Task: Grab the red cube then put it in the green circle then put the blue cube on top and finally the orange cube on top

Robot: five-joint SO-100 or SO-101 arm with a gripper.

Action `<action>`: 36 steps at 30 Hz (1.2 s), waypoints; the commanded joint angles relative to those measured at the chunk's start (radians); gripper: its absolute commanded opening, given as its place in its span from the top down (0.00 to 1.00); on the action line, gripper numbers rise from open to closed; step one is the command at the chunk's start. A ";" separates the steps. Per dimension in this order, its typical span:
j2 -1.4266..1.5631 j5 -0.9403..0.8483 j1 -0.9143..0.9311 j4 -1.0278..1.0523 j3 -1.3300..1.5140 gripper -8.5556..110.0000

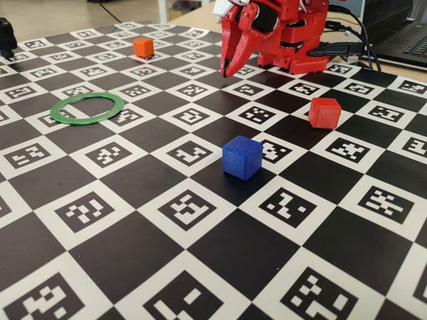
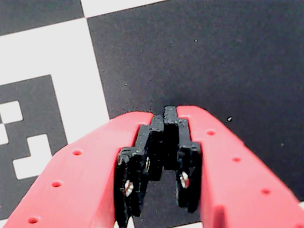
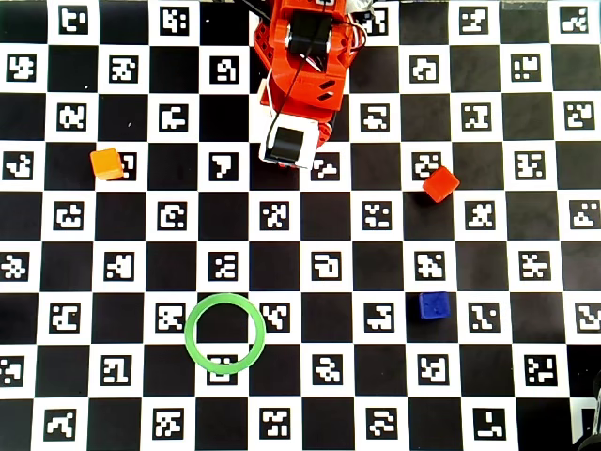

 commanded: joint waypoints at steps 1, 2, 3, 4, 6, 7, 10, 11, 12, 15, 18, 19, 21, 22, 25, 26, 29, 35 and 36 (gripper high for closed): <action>0.049 -0.005 0.003 0.061 0.054 0.97; 0.049 -0.005 0.003 0.061 0.054 0.97; 0.049 -0.005 0.003 0.061 0.054 0.97; 0.049 -0.005 0.003 0.061 0.054 0.97; 0.049 -0.005 0.003 0.061 0.054 0.97; 0.049 -0.005 0.003 0.061 0.054 0.97; 0.049 -0.005 0.003 0.061 0.054 0.97; 0.049 -0.005 0.003 0.061 0.054 0.97; 0.049 -0.005 0.003 0.061 0.054 0.97; 0.049 -0.005 0.003 0.061 0.054 0.97; 0.049 -0.005 0.003 0.061 0.054 0.97; 0.049 -0.005 0.003 0.061 0.054 0.97; 0.049 -0.006 0.003 0.061 0.054 0.97; 0.049 -0.006 0.000 0.061 0.054 0.97; 0.049 -0.006 -0.014 0.061 0.054 0.97; 0.049 -0.002 -0.014 0.061 0.054 0.97; 0.049 0.002 -0.015 0.061 0.054 0.97; 0.025 0.026 -0.040 0.008 0.048 0.97; 0.000 0.035 -0.044 -0.018 0.032 0.97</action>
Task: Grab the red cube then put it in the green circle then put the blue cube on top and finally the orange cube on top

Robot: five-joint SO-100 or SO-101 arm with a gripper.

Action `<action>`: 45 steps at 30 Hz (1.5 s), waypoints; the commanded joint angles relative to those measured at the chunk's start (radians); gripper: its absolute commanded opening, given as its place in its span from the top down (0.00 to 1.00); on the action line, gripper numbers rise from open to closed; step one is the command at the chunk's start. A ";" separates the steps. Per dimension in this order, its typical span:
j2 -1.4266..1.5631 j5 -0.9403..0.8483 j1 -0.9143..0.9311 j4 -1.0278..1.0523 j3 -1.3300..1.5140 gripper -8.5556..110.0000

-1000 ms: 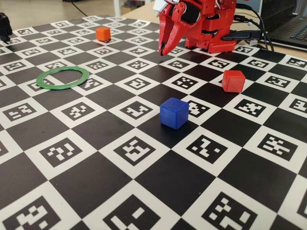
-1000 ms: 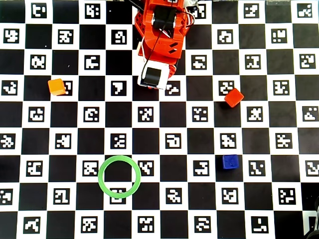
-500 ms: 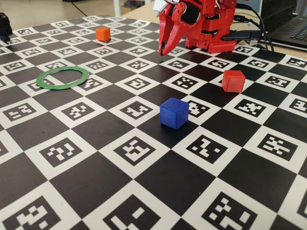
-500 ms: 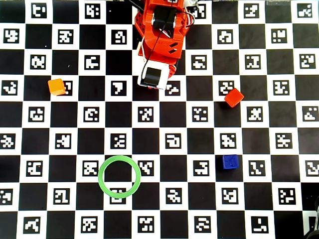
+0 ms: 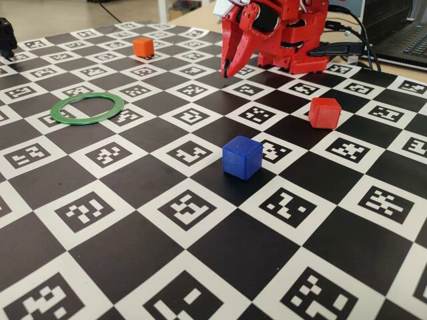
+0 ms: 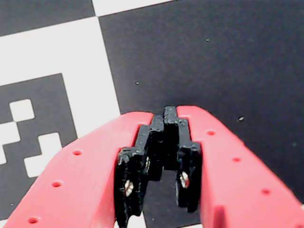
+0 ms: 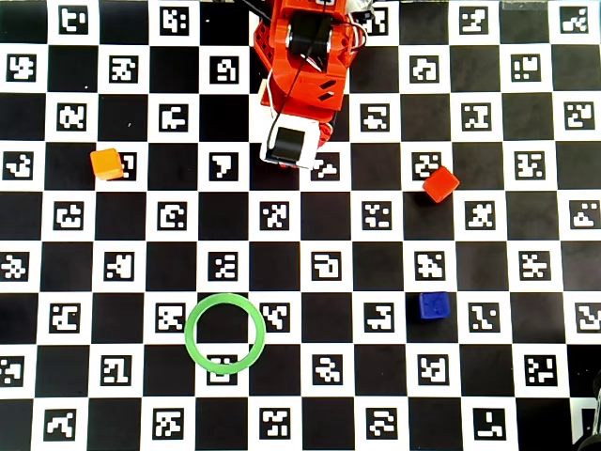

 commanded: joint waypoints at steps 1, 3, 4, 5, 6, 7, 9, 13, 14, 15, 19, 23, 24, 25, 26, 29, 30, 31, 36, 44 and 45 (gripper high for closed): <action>-0.032 0.038 -0.025 -0.034 0.005 0.97; -0.107 0.086 -0.049 -0.049 -0.078 0.97; -0.146 0.126 -0.063 -0.051 -0.132 0.97; -0.186 0.169 -0.077 -0.051 -0.189 0.97; -0.221 0.212 -0.089 -0.048 -0.244 0.97; -0.259 0.256 -0.103 -0.038 -0.296 0.97; -0.327 0.344 -0.127 -0.023 -0.405 0.97; -0.434 0.538 -0.193 0.054 -0.606 0.97; -0.462 0.578 -0.222 0.092 -0.650 0.96; -0.489 0.623 -0.253 0.129 -0.696 0.95; -0.632 0.787 -0.367 0.242 -0.861 0.92; -0.778 0.908 -0.468 0.314 -0.992 0.87; -0.810 0.939 -0.495 0.324 -1.017 0.86; -0.838 0.974 -0.523 0.330 -1.040 0.85; -0.865 1.005 -0.552 0.334 -1.062 0.84; -0.937 1.104 -0.634 0.334 -1.112 0.82; -0.962 1.134 -0.655 0.333 -1.127 0.81; -0.985 1.160 -0.673 0.334 -1.143 0.80; -1.071 1.301 -0.730 0.299 -1.218 0.70; -1.204 1.493 -0.781 0.255 -1.302 0.60; -1.226 1.520 -0.785 0.261 -1.318 0.59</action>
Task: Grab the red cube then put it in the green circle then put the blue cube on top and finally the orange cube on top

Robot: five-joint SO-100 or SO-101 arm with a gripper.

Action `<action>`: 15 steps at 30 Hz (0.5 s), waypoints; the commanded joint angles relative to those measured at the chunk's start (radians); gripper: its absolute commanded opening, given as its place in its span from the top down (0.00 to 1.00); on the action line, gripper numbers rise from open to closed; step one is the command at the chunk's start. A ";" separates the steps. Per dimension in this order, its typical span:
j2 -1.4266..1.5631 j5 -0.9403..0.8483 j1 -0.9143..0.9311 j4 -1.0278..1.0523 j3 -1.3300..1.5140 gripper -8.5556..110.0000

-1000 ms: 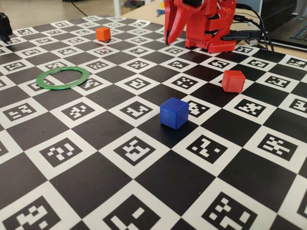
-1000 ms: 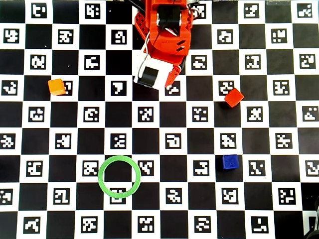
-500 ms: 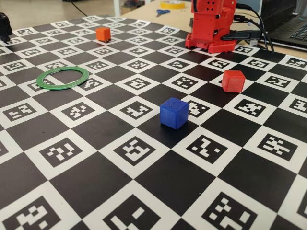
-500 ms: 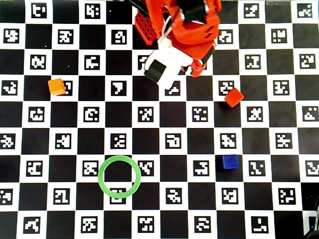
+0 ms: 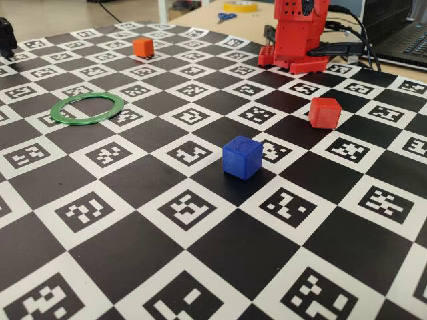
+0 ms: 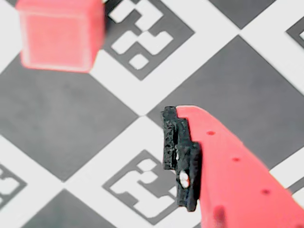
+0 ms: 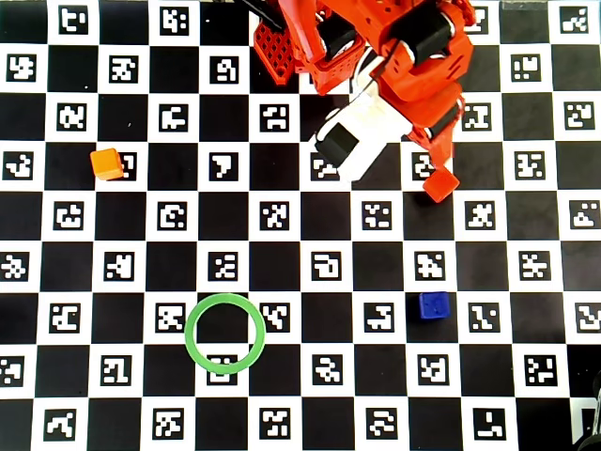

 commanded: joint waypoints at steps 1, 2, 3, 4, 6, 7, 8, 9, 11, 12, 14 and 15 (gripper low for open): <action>-0.051 0.104 -0.023 0.005 -0.127 0.59; -0.071 0.126 -0.031 0.008 -0.137 0.58; -0.092 0.144 -0.040 0.014 -0.146 0.58; -0.109 0.163 -0.051 0.014 -0.150 0.58; -0.135 0.196 -0.077 0.003 -0.152 0.58; -0.147 0.202 -0.091 -0.005 -0.152 0.58; -0.160 0.209 -0.104 -0.011 -0.153 0.58; -0.173 0.212 -0.117 -0.018 -0.155 0.58; -0.201 0.218 -0.132 -0.034 -0.161 0.58; -0.215 0.219 -0.138 -0.044 -0.163 0.58; -0.244 0.222 -0.146 -0.072 -0.163 0.58; -0.259 0.224 -0.149 -0.091 -0.163 0.58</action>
